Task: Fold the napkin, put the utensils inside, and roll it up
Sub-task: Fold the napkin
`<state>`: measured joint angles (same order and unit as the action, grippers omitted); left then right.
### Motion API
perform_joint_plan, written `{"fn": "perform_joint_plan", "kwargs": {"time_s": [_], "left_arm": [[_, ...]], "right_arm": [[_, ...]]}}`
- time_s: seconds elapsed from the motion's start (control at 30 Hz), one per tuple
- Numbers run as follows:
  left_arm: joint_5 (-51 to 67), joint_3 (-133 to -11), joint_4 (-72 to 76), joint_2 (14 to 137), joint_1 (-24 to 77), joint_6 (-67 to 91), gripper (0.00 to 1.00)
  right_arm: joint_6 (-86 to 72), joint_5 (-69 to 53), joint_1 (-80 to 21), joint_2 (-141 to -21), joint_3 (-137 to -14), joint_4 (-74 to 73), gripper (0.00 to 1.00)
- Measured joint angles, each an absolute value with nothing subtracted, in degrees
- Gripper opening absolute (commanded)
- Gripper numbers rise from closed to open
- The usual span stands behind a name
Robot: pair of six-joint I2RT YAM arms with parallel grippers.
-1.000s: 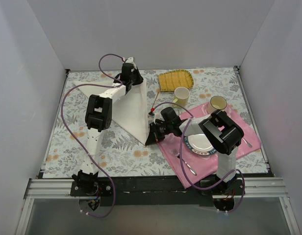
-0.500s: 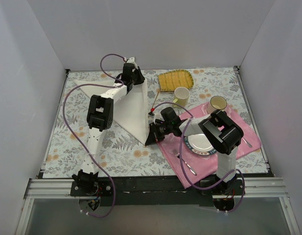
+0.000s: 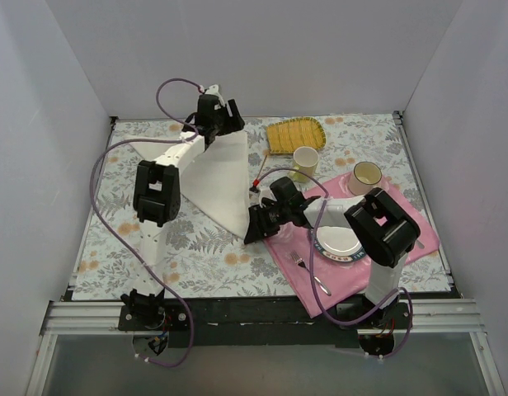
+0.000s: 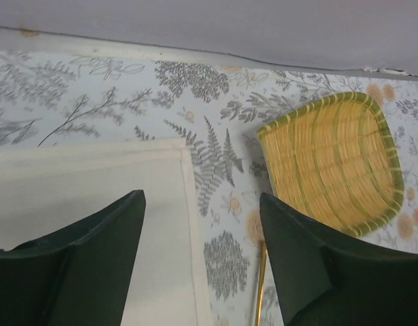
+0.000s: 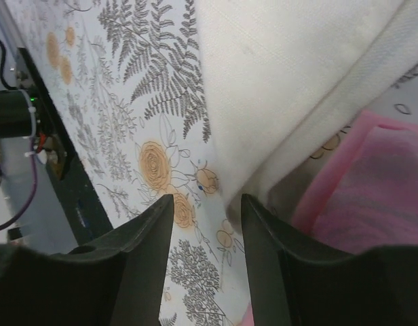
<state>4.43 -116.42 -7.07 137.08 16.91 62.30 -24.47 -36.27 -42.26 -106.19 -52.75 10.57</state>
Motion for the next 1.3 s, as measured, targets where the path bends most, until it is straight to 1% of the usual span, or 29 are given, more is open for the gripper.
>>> {"fn": "perform_joint_plan", "kwargs": {"time_s": [0.07, 0.1, 0.13, 0.23, 0.33, 0.4, 0.43, 0.47, 0.5, 0.57, 0.6, 0.8, 0.97, 1.17, 1.3], "left_arm": [[5.37, -110.13, -7.88, 130.47, 15.42, 62.61, 0.48], [6.17, -107.46, -7.29, 127.85, 14.41, 62.63, 0.39], [7.27, -104.33, -7.03, 124.68, 12.80, 62.70, 0.35], [9.98, -98.02, -5.82, 118.80, 6.59, 63.24, 0.24], [11.99, -93.69, -4.25, 117.25, -0.01, 64.20, 0.16], [13.13, -92.25, -4.34, 118.19, -3.33, 65.04, 0.11], [13.56, -92.12, -4.47, 119.13, -4.49, 65.49, 0.10], [13.89, -92.12, -4.29, 120.20, -5.23, 65.84, 0.08], [14.17, -92.12, -4.36, 121.14, -5.61, 66.08, 0.06], [14.72, -92.12, -4.56, 122.91, -5.76, 66.72, 0.04], [15.05, -92.12, -4.47, 123.61, -5.74, 67.02, 0.04], [16.58, -92.16, -4.47, 126.32, -6.20, 69.32, 0.04], [16.60, -92.88, -3.79, 127.92, -7.90, 70.65, 0.03], [16.23, -92.95, -3.53, 131.52, -10.17, 72.73, 0.00], [14.94, -92.95, -3.79, 131.57, -11.16, 73.82, 0.00]], "right_arm": [[-22.46, -33.12, -42.26, -104.73, -53.74, 6.70, 0.57], [-21.39, -31.46, -42.26, -104.14, -54.41, 4.38, 0.57], [-20.27, -29.61, -42.26, -103.66, -55.33, 1.96, 0.59], [-17.39, -24.88, -42.30, -102.98, -58.30, -3.60, 0.59], [-15.88, -22.83, -42.39, -102.78, -60.80, -6.59, 0.55], [-15.40, -22.37, -42.52, -102.94, -62.72, -8.12, 0.49], [-15.03, -22.13, -42.61, -103.26, -64.05, -8.78, 0.47], [-14.85, -21.96, -42.78, -103.70, -65.36, -9.17, 0.40], [-14.85, -21.78, -43.03, -104.38, -66.87, -9.26, 0.37], [-14.83, -22.39, -43.55, -105.86, -69.25, -8.93, 0.30], [-14.85, -22.85, -43.77, -106.50, -70.11, -8.84, 0.29], [-15.25, -26.50, -45.19, -110.80, -71.22, -7.16, 0.29], [-14.85, -26.74, -45.67, -110.85, -66.87, -6.46, 0.30], [-14.31, -26.55, -45.67, -110.85, -66.61, -6.26, 0.30], [-14.37, -26.63, -45.93, -110.98, -66.57, -5.67, 0.30]]}}
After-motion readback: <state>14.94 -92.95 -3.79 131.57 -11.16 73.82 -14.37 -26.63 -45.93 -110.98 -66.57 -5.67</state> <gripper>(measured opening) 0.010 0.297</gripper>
